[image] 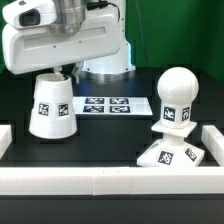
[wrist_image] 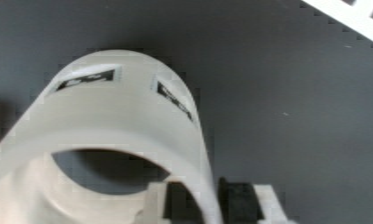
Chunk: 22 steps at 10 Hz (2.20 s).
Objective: Assemble lamp
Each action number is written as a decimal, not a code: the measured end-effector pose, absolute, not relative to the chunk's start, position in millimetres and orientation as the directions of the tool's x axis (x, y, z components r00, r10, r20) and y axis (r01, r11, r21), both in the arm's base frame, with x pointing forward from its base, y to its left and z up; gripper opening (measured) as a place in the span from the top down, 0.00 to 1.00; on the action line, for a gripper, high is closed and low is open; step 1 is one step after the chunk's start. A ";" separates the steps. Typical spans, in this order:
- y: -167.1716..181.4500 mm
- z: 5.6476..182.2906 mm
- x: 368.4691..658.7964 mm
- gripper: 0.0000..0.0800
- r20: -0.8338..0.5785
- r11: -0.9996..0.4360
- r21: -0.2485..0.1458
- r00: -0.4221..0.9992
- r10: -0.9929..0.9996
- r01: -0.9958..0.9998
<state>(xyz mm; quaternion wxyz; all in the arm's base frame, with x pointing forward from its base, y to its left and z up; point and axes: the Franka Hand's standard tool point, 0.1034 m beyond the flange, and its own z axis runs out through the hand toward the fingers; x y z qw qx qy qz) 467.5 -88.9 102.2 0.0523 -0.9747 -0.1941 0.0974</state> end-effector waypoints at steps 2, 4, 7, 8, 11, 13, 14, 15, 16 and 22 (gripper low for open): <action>-48.9 136.8 483.7 0.94 -0.230 -0.927 -0.177 0.901 0.367 0.332; -26.5 160.0 505.9 0.94 -0.215 -0.925 -0.168 0.903 0.373 0.342; -27.9 156.4 503.7 0.94 -0.216 -0.922 -0.170 0.900 0.378 0.347; -21.5 160.1 501.6 0.94 -0.234 -0.927 -0.175 0.901 0.366 0.331; 32.2 207.8 519.7 0.94 -0.269 -0.931 -0.187 0.895 0.356 0.314; 55.0 234.5 525.1 0.94 -0.283 -0.941 -0.173 0.901 0.330 0.290; 71.9 249.9 533.2 0.94 -0.278 -0.944 -0.161 0.905 0.322 0.287; 84.6 254.6 542.6 0.94 -0.263 -0.945 -0.156 0.910 0.322 0.289; 94.0 255.9 550.3 0.94 -0.266 -0.954 -0.147 0.919 0.292 0.261; 99.7 233.0 572.6 0.94 -0.197 -0.935 -0.166 0.919 0.342 0.312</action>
Offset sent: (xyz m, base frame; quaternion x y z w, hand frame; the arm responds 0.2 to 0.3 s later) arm 0.0484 0.0594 0.0679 0.0030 -0.0024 0.0347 0.9994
